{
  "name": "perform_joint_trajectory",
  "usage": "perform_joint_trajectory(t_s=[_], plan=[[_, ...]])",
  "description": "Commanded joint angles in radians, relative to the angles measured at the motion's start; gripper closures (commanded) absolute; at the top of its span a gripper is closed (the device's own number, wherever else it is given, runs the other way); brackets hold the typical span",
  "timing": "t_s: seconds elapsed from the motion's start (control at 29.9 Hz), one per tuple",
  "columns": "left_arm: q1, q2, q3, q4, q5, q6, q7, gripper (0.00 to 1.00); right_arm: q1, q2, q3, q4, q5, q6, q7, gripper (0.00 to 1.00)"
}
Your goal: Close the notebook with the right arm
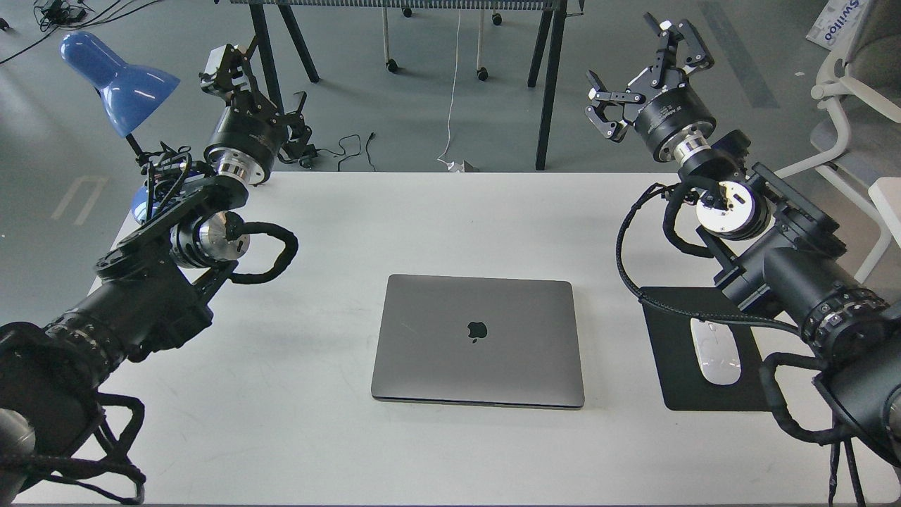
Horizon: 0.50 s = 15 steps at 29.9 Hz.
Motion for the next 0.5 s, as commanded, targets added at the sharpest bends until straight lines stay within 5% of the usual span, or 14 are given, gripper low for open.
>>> perform_joint_trajectory(t_s=[0.0, 0.47], plan=[[0.0, 0.0, 0.0, 0.0, 0.0, 0.0, 0.0, 0.0, -0.004, 0.0, 0.006, 0.003, 0.0, 0.0, 0.0, 0.0], [0.0, 0.0, 0.0, 0.0, 0.0, 0.0, 0.0, 0.0, -0.011, 0.002, 0.033, 0.003, 0.003, 0.0, 0.0, 0.0]])
